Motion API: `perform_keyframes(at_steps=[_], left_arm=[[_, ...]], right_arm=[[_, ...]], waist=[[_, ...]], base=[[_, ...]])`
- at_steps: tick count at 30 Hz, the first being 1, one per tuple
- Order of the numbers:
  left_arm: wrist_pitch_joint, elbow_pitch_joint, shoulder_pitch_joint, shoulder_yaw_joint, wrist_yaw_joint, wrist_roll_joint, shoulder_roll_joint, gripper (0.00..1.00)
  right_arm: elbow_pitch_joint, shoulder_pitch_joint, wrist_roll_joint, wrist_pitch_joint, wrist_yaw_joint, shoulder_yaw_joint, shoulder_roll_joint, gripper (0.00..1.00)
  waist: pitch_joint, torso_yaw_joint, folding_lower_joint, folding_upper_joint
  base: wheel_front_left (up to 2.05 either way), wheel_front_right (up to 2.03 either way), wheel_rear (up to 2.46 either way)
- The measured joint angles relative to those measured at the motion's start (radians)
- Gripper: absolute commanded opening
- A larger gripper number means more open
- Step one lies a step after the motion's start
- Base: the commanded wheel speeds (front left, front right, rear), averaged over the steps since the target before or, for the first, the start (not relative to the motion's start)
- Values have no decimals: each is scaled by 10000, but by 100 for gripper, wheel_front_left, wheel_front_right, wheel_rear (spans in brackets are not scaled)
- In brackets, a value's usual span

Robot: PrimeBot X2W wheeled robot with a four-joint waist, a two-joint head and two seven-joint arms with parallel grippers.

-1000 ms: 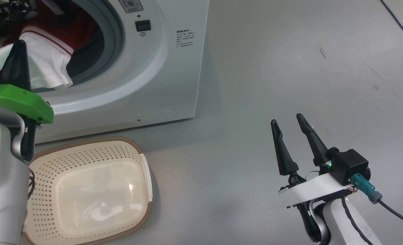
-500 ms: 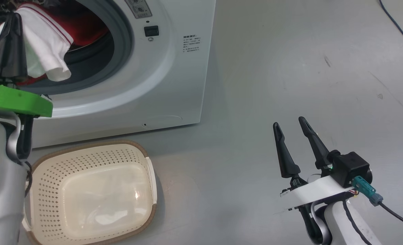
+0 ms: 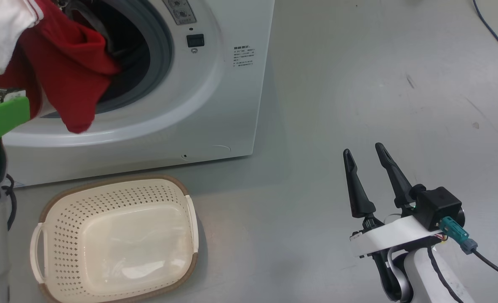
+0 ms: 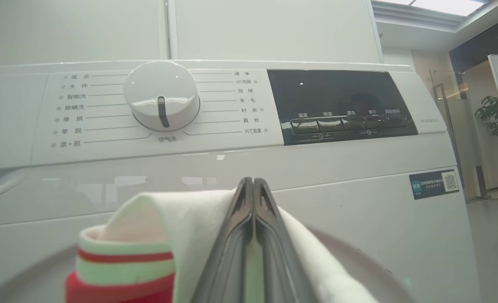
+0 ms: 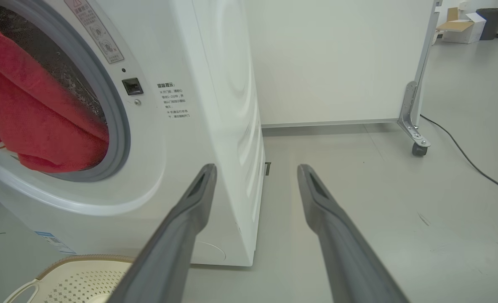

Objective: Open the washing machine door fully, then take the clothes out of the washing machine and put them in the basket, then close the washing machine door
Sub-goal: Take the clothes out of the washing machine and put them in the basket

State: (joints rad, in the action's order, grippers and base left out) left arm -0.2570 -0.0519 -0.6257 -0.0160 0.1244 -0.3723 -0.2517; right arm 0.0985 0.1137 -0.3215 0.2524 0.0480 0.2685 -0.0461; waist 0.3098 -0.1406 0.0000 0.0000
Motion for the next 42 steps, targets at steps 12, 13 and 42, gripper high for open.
perform_keyframes(at_steps=[12, 13, 42], left_arm=[[-8, -677, 1546, -571, 0, -188, 134, 0], [-8, -535, 1800, -723, 0, -278, 136, 0], [1371, 4598, 4343, -2025, 12, -794, -502, 0]], right_arm=[[25, -4, 61, 0, 38, 0, 2, 100], [29, -7, 61, 0, 38, -2, 2, 100], [8, 11, 73, 0, 128, 236, 6, 100]], waist=[[-70, 77, 0, 0], [-73, 78, 0, 0], [711, -651, 0, 0]], base=[[0, 0, 0], [0, 0, 0], [0, 0, 0]])
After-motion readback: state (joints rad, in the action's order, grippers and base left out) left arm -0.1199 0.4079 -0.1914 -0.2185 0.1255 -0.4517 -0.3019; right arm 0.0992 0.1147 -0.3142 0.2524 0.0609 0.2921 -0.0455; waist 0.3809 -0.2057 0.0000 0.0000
